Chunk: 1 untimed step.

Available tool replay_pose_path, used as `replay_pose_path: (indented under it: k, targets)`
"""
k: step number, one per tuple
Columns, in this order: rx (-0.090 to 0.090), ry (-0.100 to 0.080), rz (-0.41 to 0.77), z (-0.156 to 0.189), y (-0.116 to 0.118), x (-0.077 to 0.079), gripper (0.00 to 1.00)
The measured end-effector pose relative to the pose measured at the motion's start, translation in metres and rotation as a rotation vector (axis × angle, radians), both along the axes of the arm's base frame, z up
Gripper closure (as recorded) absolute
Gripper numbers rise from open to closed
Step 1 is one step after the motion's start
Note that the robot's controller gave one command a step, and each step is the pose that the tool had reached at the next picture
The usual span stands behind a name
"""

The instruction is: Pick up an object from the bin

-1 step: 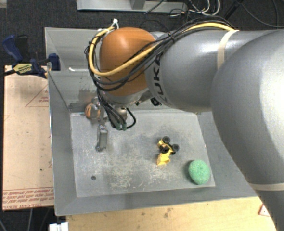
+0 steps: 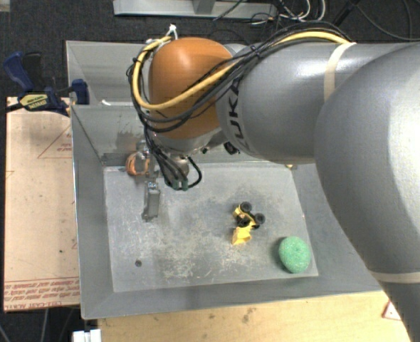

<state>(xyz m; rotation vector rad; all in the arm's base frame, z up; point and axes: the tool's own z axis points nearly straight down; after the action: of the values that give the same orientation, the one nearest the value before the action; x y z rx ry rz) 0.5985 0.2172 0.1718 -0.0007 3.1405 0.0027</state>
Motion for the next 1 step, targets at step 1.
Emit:
replay_pose_path:
  k: [1]
  targets:
    - [0.003, -0.007, -0.098, -0.0715, -0.0206, 0.0431, 0.00]
